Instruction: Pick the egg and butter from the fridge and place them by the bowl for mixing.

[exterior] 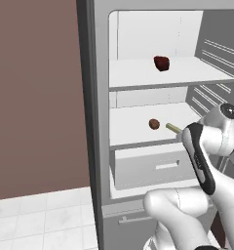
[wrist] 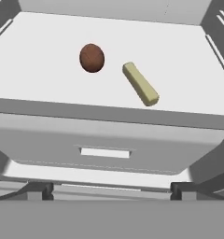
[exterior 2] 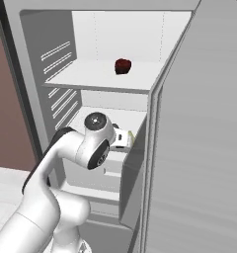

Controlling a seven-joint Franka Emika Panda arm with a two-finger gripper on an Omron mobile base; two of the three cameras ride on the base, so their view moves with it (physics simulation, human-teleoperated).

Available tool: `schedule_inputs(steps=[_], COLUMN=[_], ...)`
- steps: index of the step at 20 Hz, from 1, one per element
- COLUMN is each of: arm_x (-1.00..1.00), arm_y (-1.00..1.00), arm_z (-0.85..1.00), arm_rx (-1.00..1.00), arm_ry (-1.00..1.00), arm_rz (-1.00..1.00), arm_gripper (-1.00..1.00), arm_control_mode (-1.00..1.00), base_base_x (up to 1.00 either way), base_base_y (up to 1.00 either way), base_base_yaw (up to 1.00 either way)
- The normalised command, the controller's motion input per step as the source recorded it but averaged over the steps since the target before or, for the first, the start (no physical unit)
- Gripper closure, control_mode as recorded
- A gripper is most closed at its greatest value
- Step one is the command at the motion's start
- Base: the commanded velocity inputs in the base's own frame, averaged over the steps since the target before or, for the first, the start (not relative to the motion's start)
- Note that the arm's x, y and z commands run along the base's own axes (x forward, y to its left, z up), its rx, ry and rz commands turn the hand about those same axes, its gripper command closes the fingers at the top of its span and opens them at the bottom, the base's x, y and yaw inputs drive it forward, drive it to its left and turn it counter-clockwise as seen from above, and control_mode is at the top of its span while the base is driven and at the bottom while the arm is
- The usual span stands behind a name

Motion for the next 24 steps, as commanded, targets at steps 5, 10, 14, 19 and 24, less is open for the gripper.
schedule_inputs(steps=[5,10,14,19,24], arm_x=[0.03,0.32,0.58,0.54,0.48], arm_y=[-0.29,-0.26,-0.17,-0.12,-0.13], arm_z=[-0.03,-0.05,-0.03,-0.01,-0.04], arm_rx=[0.0,0.0,0.0,0.0,0.0], arm_ry=[0.0,0.0,0.0,0.0,0.0], arm_rz=[0.03,0.0,0.0,0.0,0.0], arm_gripper=[-1.0,-1.0,-1.0,-1.0,-1.0], arm_control_mode=[-1.0,-1.0,-1.0,-1.0,-1.0], base_base_x=[0.0,0.0,0.0,0.0,0.0], base_base_y=[0.0,0.0,0.0,0.0,0.0], base_base_yaw=[0.0,0.0,0.0,0.0,0.0])
